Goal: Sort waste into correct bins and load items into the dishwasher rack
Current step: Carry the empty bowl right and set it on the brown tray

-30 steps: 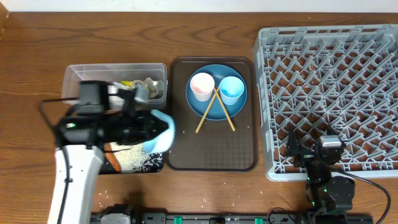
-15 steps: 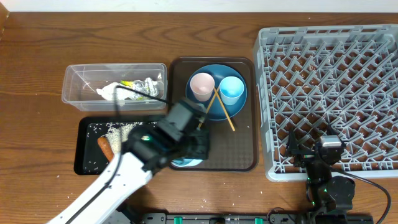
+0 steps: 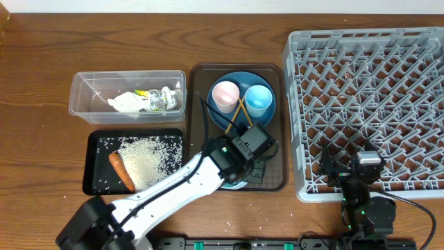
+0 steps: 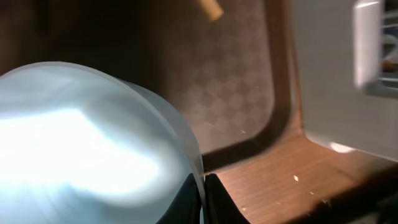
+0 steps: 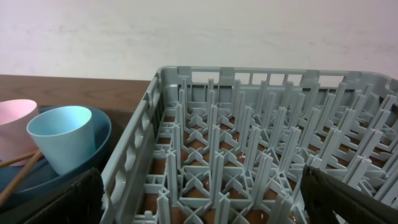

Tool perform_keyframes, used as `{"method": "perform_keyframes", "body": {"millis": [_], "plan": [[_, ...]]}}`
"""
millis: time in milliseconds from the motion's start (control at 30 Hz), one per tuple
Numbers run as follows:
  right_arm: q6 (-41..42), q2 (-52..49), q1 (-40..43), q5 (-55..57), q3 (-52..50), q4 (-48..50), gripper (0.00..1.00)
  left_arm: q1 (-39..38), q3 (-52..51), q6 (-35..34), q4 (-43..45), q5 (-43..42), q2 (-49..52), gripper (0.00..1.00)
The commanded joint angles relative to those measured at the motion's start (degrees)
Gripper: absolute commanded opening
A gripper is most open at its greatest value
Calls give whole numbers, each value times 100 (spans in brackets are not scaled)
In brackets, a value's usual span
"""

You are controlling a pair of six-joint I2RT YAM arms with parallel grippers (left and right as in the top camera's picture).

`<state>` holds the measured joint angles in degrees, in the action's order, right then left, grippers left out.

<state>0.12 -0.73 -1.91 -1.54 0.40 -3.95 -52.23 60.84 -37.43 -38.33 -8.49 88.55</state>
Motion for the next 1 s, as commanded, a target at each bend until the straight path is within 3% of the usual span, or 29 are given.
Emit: {"method": "perform_keyframes", "body": {"millis": [0,167,233,333,567,767,800,867,967], "plan": [[-85,7,39,2,-9,-20,99,2,87,-44,11,195,101,10],[-85,7,39,2,-9,-20,99,2,87,-37,50,273,114,17],[-85,7,39,2,-9,-20,99,2,90,-37,52,321,114,34],[-85,7,39,0,-9,-20,99,20,92,-35,50,321,74,46],[-85,7,39,2,-9,-20,99,201,109,227,20,431,-579,49],[-85,7,39,2,-9,-20,99,754,109,490,-448,1346,-1805,54],[-85,7,39,2,-9,-20,99,874,109,511,-551,1585,-2033,58],[-85,7,39,2,-9,-20,99,1082,109,688,-721,1963,-2424,79],[-85,7,39,2,-9,-20,99,1318,107,719,-903,2103,-2944,84]]}}
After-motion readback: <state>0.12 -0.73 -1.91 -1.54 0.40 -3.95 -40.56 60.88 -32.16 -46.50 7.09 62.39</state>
